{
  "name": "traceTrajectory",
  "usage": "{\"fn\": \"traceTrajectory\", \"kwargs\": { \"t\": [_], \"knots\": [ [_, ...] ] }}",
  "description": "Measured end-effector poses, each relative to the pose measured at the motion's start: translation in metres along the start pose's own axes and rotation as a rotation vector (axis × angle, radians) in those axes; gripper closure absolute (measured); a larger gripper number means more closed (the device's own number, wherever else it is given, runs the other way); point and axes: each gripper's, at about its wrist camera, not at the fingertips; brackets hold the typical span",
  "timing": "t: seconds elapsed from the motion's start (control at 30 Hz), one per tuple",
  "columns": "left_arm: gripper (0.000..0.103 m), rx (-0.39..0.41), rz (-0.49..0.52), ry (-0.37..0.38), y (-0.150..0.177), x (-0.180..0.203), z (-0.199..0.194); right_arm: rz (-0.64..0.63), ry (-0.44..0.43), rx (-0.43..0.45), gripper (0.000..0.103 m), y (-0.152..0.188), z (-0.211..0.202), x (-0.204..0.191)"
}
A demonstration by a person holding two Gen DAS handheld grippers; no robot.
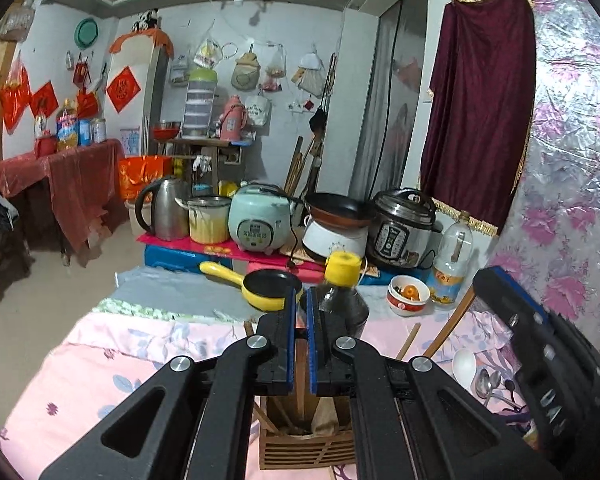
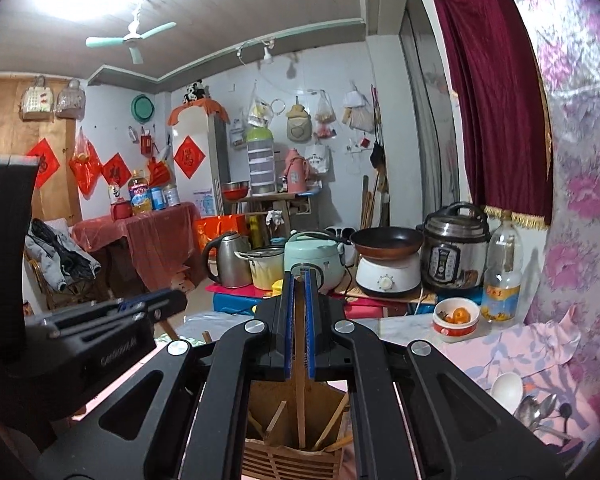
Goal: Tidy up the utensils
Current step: 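Open both tools and withdraw from the wooden holder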
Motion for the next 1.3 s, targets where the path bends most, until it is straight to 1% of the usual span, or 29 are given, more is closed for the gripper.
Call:
{"fn": "traceTrajectory", "kwargs": {
  "t": [0.03, 0.07, 0.1, 0.13, 0.17, 0.2, 0.23, 0.27, 0.3, 0.37, 0.43, 0.47, 0.5, 0.53, 0.73, 0.83, 0.97, 1.07, 1.17, 1.3],
  "knots": [
    [0.097, -0.015, -0.002, 0.001, 0.002, -0.002, 0.005, 0.004, -0.004, -0.007, 0.097, 0.002, 0.002, 0.001],
    [0.097, -0.045, 0.007, 0.004, 0.003, -0.003, 0.012, 0.009, -0.015, -0.023, 0.097, 0.004, 0.007, 0.002],
    [0.097, -0.07, 0.004, 0.008, 0.004, -0.005, 0.016, 0.011, -0.027, -0.049, 0.095, 0.005, 0.012, 0.002],
    [0.096, -0.088, -0.006, 0.008, 0.005, -0.008, 0.019, 0.01, -0.037, -0.068, 0.091, 0.007, 0.016, 0.001],
    [0.093, -0.106, -0.009, 0.007, 0.005, -0.009, 0.022, 0.018, -0.041, -0.087, 0.09, 0.009, 0.019, 0.002],
    [0.078, -0.118, -0.01, 0.008, 0.005, -0.01, 0.024, 0.026, -0.039, -0.092, 0.081, 0.012, 0.019, 0.002],
    [0.066, -0.128, -0.015, 0.01, 0.004, -0.012, 0.024, 0.032, -0.044, -0.099, 0.068, 0.013, 0.02, 0.002],
    [0.046, -0.125, -0.029, 0.016, 0.003, -0.015, 0.022, 0.033, -0.046, -0.104, 0.063, 0.013, 0.02, 0.001],
    [0.037, -0.113, -0.038, 0.016, 0.002, -0.017, 0.018, 0.034, -0.04, -0.103, 0.057, 0.014, 0.019, 0.0],
    [0.033, -0.101, -0.033, 0.005, 0.001, -0.018, 0.015, 0.036, -0.016, -0.089, 0.051, 0.013, 0.013, 0.0],
    [0.024, -0.107, -0.036, 0.014, -0.001, -0.02, 0.012, 0.039, -0.002, -0.083, 0.04, 0.013, 0.009, 0.003],
    [0.021, -0.107, -0.04, 0.017, -0.001, -0.02, 0.011, 0.047, 0.005, -0.078, 0.037, 0.013, 0.006, 0.005],
    [0.015, -0.102, -0.047, 0.021, -0.002, -0.021, 0.009, 0.053, 0.01, -0.074, 0.031, 0.013, 0.005, 0.008],
    [0.013, -0.098, -0.053, 0.02, -0.002, -0.022, 0.008, 0.062, 0.016, -0.07, 0.027, 0.013, 0.003, 0.011],
    [0.009, -0.088, -0.064, 0.027, -0.005, -0.024, -0.001, 0.095, 0.03, -0.062, 0.014, 0.014, -0.003, 0.02],
    [0.007, -0.079, -0.067, 0.025, -0.007, -0.025, -0.003, 0.11, 0.02, -0.062, 0.012, 0.014, -0.002, 0.021],
    [0.006, -0.091, -0.078, 0.025, -0.008, -0.028, -0.003, 0.09, 0.041, -0.083, 0.008, 0.017, 0.001, 0.018],
    [0.006, -0.107, -0.085, 0.002, -0.008, -0.031, 0.001, 0.06, 0.071, -0.117, 0.006, 0.02, 0.007, 0.014],
    [0.006, -0.124, -0.094, -0.041, -0.007, -0.035, 0.006, 0.025, 0.09, -0.159, 0.006, 0.025, 0.014, 0.009],
    [0.006, -0.132, -0.108, -0.09, -0.004, -0.041, 0.003, -0.018, 0.093, -0.207, 0.006, 0.031, 0.012, 0.001]
  ]
}}
Point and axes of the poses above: each gripper's, at about its wrist camera, not at the fingertips, and z roughly the way its jaws point, x to its right, y to its underside, and after that the axes turned 14 degrees about -z, right-handed
